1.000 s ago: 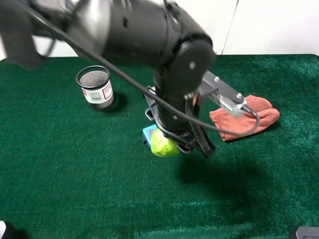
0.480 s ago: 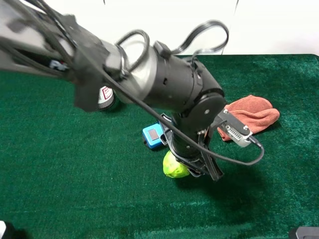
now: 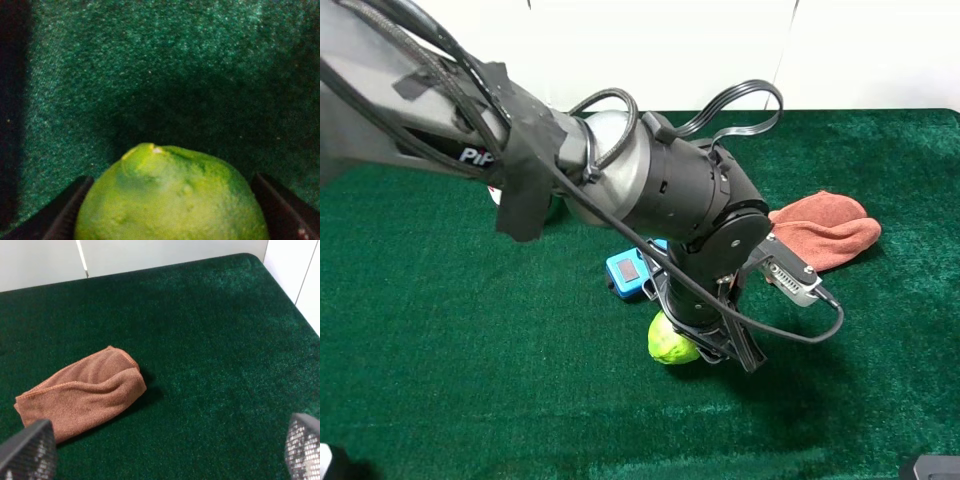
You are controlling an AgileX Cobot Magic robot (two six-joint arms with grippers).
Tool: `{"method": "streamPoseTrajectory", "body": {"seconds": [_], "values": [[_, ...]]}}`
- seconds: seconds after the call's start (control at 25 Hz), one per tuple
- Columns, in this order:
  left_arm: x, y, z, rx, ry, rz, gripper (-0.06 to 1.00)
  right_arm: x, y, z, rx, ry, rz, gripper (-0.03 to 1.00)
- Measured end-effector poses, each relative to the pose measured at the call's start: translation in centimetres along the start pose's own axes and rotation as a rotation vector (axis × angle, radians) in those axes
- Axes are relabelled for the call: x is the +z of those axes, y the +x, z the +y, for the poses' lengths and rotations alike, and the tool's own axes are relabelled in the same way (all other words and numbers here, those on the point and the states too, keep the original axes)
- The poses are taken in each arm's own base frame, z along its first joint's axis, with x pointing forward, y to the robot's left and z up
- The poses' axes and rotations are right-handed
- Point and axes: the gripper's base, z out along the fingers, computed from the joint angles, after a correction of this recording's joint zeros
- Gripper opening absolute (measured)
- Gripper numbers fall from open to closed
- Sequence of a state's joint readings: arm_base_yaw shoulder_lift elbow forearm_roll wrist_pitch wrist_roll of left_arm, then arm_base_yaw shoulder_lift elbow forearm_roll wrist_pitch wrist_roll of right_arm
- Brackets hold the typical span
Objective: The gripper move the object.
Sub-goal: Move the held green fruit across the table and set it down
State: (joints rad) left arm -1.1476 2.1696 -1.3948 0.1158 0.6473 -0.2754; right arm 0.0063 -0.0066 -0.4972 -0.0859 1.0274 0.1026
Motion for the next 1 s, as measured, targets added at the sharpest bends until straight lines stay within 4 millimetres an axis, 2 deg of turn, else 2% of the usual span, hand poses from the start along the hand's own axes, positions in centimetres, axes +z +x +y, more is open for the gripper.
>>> {"method": "streamPoseTrajectory", "body": {"seconds": [0.28, 0.44, 0.56, 0.8, 1.0], "values": [[0.0, 0.0, 0.0, 0.000, 0.000, 0.000, 0.66, 0.0, 0.0, 0.0, 0.000, 0.000, 0.000, 0.70], [0.0, 0.0, 0.0, 0.001, 0.000, -0.001, 0.89, 0.0, 0.0, 0.0, 0.000, 0.000, 0.000, 0.70], [0.0, 0.0, 0.0, 0.002, -0.002, -0.001, 0.96, 0.0, 0.0, 0.0, 0.000, 0.000, 0.000, 0.70], [-0.2, 0.0, 0.0, 0.002, -0.002, -0.002, 0.98, 0.0, 0.0, 0.0, 0.000, 0.000, 0.000, 0.70], [-2.0, 0.1, 0.2, -0.001, -0.005, -0.001, 0.98, 0.0, 0.0, 0.0, 0.000, 0.000, 0.000, 0.70]]}}
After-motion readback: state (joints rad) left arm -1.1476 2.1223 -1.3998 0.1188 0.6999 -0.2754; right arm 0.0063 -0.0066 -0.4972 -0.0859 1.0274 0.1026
